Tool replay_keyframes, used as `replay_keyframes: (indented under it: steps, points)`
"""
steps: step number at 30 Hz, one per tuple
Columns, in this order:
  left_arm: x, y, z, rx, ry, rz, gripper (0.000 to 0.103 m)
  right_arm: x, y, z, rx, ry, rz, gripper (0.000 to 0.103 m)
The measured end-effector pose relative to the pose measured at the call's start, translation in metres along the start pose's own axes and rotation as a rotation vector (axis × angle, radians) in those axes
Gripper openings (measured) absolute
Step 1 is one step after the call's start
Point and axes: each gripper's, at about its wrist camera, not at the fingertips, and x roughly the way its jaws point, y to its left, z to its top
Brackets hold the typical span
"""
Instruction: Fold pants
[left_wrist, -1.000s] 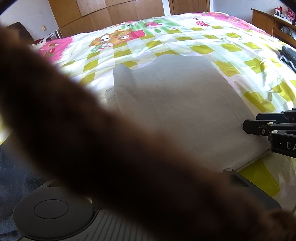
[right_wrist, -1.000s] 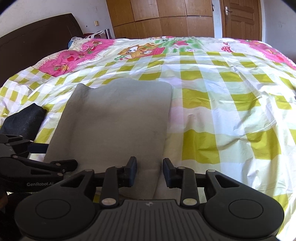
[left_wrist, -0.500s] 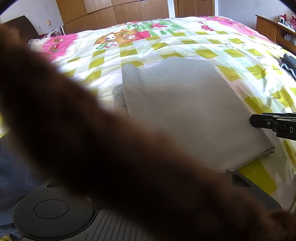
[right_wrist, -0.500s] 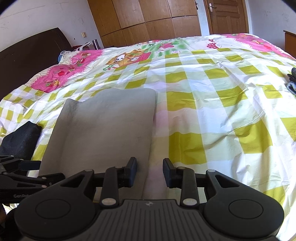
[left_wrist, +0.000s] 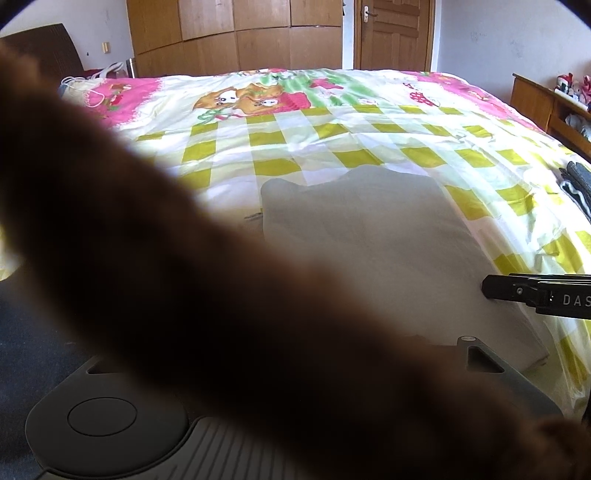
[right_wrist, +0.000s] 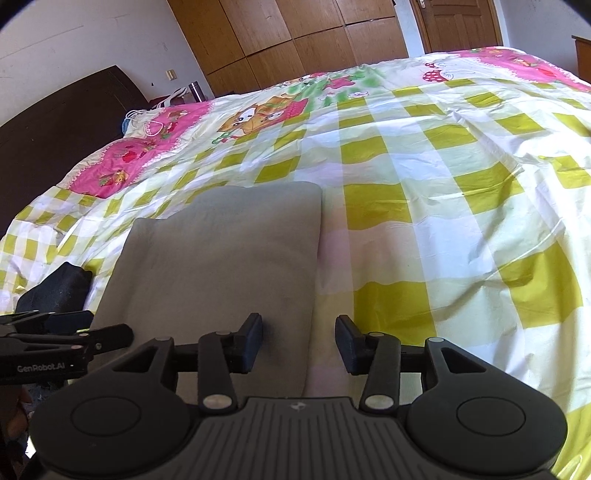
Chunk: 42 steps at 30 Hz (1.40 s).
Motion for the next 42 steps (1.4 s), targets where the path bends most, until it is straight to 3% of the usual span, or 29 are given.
replay_keyframes:
  steps: [7, 11, 14, 20, 23, 28, 31, 36, 38, 40, 42]
  points:
    - [0.028, 0.006, 0.0, -0.063, 0.003, -0.096, 0.08, 0.024, 0.01, 0.011, -0.066, 0.042, 0.07, 0.06]
    - [0.034, 0.001, 0.006, -0.035, -0.013, -0.123, 0.077, 0.032, 0.01, 0.016, -0.066, 0.046, 0.055, 0.036]
    - [0.041, -0.004, 0.013, -0.042, -0.03, -0.144, 0.076, 0.03, -0.005, 0.025, 0.008, 0.029, 0.063, 0.03]
    - [0.056, -0.023, 0.029, -0.026, -0.06, -0.189, 0.069, 0.032, -0.019, 0.049, 0.022, -0.008, -0.051, 0.031]
    - [0.057, -0.023, 0.027, -0.018, -0.056, -0.162, 0.071, 0.029, -0.02, 0.049, 0.026, -0.015, -0.083, 0.035]
    - [0.037, -0.013, 0.026, -0.024, -0.078, -0.096, 0.072, 0.002, 0.007, 0.039, -0.088, -0.119, -0.175, 0.036]
    - [0.033, -0.013, 0.04, -0.016, -0.103, -0.051, 0.073, -0.006, 0.025, 0.032, -0.118, -0.134, -0.114, 0.036]
    - [0.048, -0.017, 0.069, -0.006, -0.115, -0.038, 0.074, -0.001, 0.062, 0.014, -0.21, -0.067, 0.019, 0.036]
    - [0.062, -0.02, 0.077, 0.02, -0.107, -0.007, 0.067, 0.004, 0.079, 0.007, -0.269, -0.059, 0.066, 0.036]
    - [0.074, -0.02, 0.082, 0.03, -0.095, 0.027, 0.048, 0.012, 0.092, 0.003, -0.313, -0.045, 0.092, 0.036]
    - [0.082, -0.016, 0.084, 0.009, -0.095, 0.04, 0.048, 0.026, 0.102, -0.001, -0.34, -0.023, 0.13, 0.036]
